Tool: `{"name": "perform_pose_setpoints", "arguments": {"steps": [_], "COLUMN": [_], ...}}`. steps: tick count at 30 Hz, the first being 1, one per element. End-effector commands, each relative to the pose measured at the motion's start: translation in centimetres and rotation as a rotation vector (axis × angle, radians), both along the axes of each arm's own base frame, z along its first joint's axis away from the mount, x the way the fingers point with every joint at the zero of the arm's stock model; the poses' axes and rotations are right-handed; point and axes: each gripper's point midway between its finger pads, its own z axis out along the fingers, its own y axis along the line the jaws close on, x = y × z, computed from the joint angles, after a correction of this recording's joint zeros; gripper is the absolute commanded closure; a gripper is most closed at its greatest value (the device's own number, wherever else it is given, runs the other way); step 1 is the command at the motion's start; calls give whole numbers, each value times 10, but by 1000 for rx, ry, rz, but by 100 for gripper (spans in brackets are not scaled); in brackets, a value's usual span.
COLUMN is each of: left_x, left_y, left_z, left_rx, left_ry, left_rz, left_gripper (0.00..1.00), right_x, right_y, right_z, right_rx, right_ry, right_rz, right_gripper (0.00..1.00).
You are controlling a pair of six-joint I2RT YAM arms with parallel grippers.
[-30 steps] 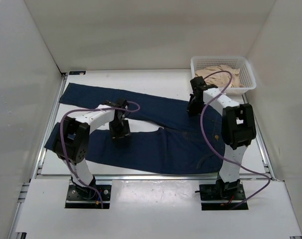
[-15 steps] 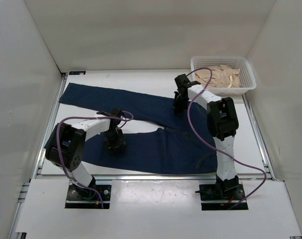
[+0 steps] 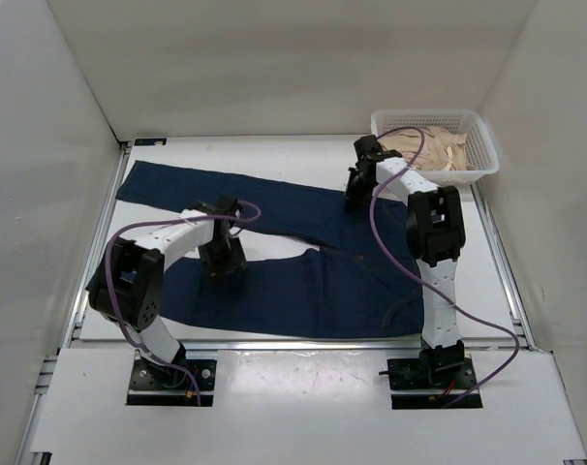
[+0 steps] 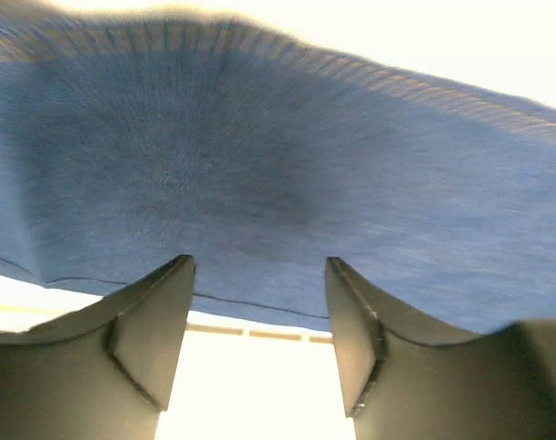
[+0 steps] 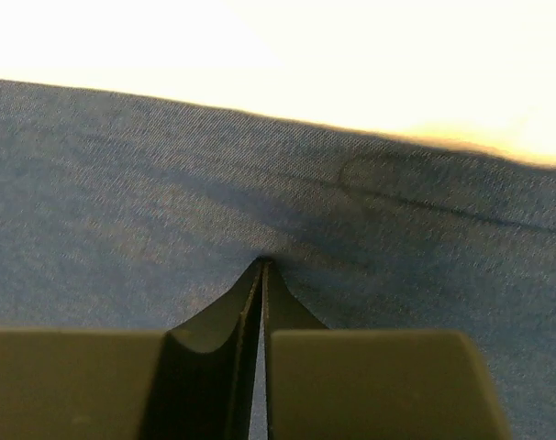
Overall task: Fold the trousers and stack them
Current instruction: Flatten the trousers out
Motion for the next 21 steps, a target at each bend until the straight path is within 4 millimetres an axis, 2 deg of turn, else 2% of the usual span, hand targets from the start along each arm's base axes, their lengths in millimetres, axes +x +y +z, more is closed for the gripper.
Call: {"name": "perform_pose_setpoints", "arguments": {"steps": [1, 2, 3, 4, 6, 8, 9, 10, 11, 13, 14, 15, 16, 17, 18, 19, 20, 21], "left_x": [48, 53, 56, 59, 51, 38, 33, 29, 18, 20, 21, 23, 28, 42, 47, 55, 63, 82], "left_y": [5, 11, 16, 24, 30, 29, 28, 26, 24, 21, 21, 20, 22, 18, 16, 13, 13, 4], "left_z": [59, 65, 70, 70, 62, 43, 37, 31, 18, 6, 2, -5, -8, -4, -11, -12, -15, -8], "left_rx": [32, 45, 51, 55, 50, 9, -3, -14, -28, -41, -38, -32, -17, -24, -25, -26, -15, -52], "left_ry": [-189, -198, -211, -211, -172, -122, -106, -92, -50, -53, -45, -28, -35, -58, -34, -37, -39, -66], "left_rz": [2, 21, 35, 53, 72, 88, 87, 97, 117, 126, 126, 126, 117, 97, 86, 86, 87, 61], "left_gripper": [29, 29, 29, 29, 31, 32, 34, 34, 34, 34, 34, 34, 34, 34, 34, 34, 34, 34], "right_x": [-8, -13, -18, -25, -39, -65, -72, -84, -99, -117, -134, -142, -150, -167, -175, -185, -193, -207], "right_y": [14, 22, 28, 31, 48, 62, 66, 72, 68, 59, 46, 38, 25, 12, -2, -17, -29, -42], "right_z": [54, 63, 83, 85, 102, 98, 109, 109, 109, 106, 89, 102, 100, 99, 98, 108, 107, 97], "right_rx": [56, 63, 84, 86, 101, 101, 116, 108, 104, 70, 44, 43, 24, 7, -8, -10, -21, -48], "right_ry": [-86, -106, -144, -149, -181, -153, -174, -169, -163, -166, -127, -161, -155, -162, -152, -170, -162, -133], "right_rz": [59, 77, 94, 105, 149, 186, 190, 200, 195, 174, 155, 147, 128, 106, 76, 48, 19, 1], "right_gripper": [93, 90, 85, 85, 84, 83, 83, 83, 83, 83, 81, 81, 81, 80, 78, 77, 77, 76]}}
